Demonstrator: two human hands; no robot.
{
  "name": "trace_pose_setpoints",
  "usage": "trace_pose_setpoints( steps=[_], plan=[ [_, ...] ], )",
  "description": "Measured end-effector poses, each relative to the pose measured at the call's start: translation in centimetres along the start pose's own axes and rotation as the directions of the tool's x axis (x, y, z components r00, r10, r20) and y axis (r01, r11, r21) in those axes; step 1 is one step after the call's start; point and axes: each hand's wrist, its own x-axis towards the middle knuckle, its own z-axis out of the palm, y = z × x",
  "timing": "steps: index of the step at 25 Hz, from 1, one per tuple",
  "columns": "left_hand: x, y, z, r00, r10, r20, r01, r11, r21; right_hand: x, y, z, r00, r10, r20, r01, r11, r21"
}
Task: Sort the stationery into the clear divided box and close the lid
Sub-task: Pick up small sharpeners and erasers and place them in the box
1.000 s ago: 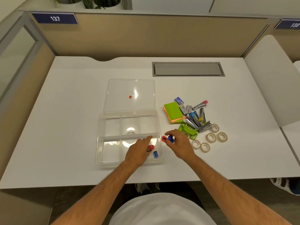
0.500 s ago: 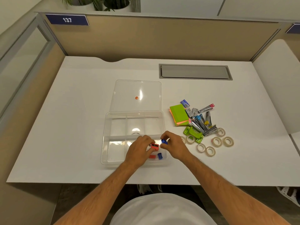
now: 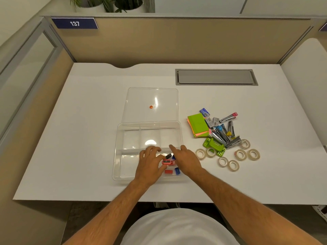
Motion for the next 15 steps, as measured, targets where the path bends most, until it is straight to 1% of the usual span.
trace_pose_setpoints(
  steps=[3,6,8,12,15],
  plan=[
    [0.6,0.6,-0.1,1.000,0.013,0.018,-0.014,0.998,0.069,-0.1,1.0,-0.4,0.998,-0.015,-0.054,0.018,0.999,0.048],
    [1.2,1.5,-0.2,0.998,-0.013,0.056,0.006,0.992,0.128,-1.3,2.2,-0.8,0.994,0.070,-0.082,-0.053,0.979,0.197],
    [1.7,1.9,-0.2,0.993,-0.026,0.112,0.002,0.977,0.212,-1.9,2.7,-1.0,0.991,0.100,-0.089,-0.074,0.963,0.258],
    [2.2,2.8,0.7,0.973,-0.081,0.214,0.004,0.940,0.342,-2.7,2.9,-1.3,0.987,0.081,-0.137,-0.036,0.953,0.302],
    [2.2,2.9,1.4,0.969,-0.080,0.233,-0.009,0.933,0.360,-2.6,3.0,-1.2,0.989,0.091,-0.120,-0.053,0.958,0.282]
  ],
)
